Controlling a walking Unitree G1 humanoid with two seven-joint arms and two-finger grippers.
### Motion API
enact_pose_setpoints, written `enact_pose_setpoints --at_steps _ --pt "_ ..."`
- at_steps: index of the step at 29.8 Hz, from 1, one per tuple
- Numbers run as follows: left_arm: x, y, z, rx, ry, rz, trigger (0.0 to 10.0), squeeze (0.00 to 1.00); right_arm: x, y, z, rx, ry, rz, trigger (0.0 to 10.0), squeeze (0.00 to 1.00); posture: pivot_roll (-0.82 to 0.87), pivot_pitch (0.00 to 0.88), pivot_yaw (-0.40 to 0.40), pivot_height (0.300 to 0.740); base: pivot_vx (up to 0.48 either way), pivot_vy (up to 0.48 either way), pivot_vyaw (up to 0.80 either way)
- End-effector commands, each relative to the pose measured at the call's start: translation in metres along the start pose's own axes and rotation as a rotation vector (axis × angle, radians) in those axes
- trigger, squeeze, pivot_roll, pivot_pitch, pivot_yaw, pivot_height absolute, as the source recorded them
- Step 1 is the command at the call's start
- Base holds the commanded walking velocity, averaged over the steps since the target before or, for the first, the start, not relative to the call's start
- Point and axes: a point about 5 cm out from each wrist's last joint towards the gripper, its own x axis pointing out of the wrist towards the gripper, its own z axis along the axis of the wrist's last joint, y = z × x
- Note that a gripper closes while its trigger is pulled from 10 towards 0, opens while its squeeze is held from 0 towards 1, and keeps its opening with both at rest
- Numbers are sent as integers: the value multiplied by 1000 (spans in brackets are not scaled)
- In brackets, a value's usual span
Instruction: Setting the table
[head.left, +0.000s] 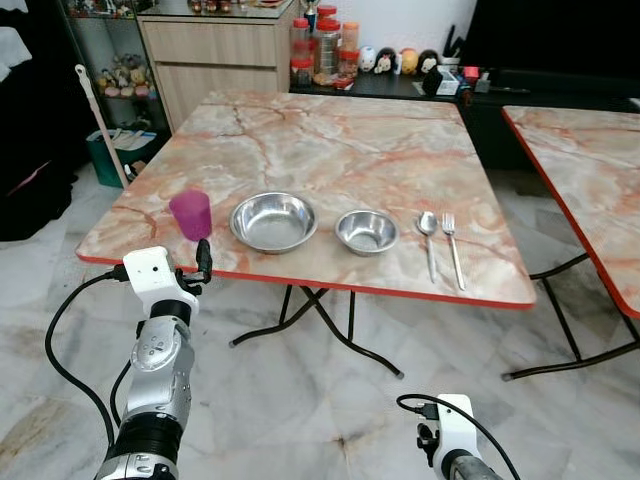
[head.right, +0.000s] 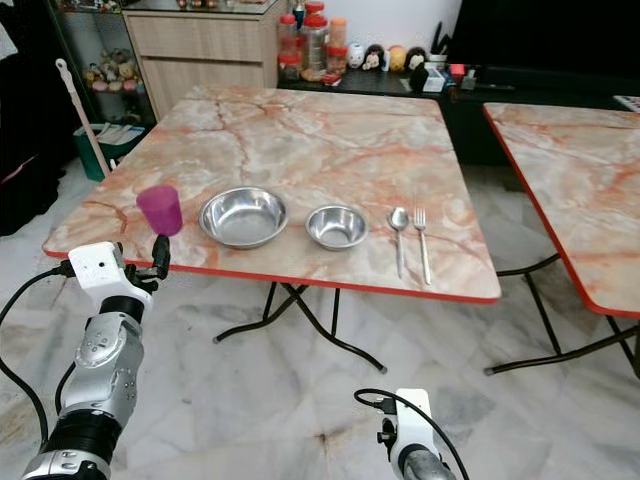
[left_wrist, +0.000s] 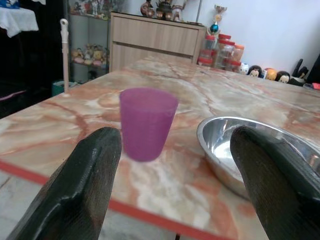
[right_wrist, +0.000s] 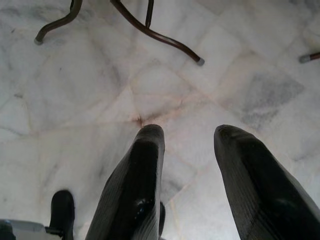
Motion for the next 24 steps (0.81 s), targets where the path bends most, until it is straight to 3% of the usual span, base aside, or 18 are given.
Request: enact_pose_setpoints --at_steps 1,15,20,24 --pt "4 -3 7 -7 -27 -12 10000 0 1 -2 4 1 -11 -10 10000 0 23 0 -26 732 435 0 0" --pt "5 -2 17 -14 -61 -18 10000 0 0 -1 2 -6 -6 -5 10000 0 27 0 -26 732 415 0 0" --pt "1 -1 22 -42 -74 -22 10000 0 0 1 1 -7 -3 0 10000 0 27 0 -22 732 0 0 0" --pt "-12 -6 27 -129 -75 -55 10000 0 0 1 -1 -10 0 1 10000 0 28 0 -19 732 0 0 0"
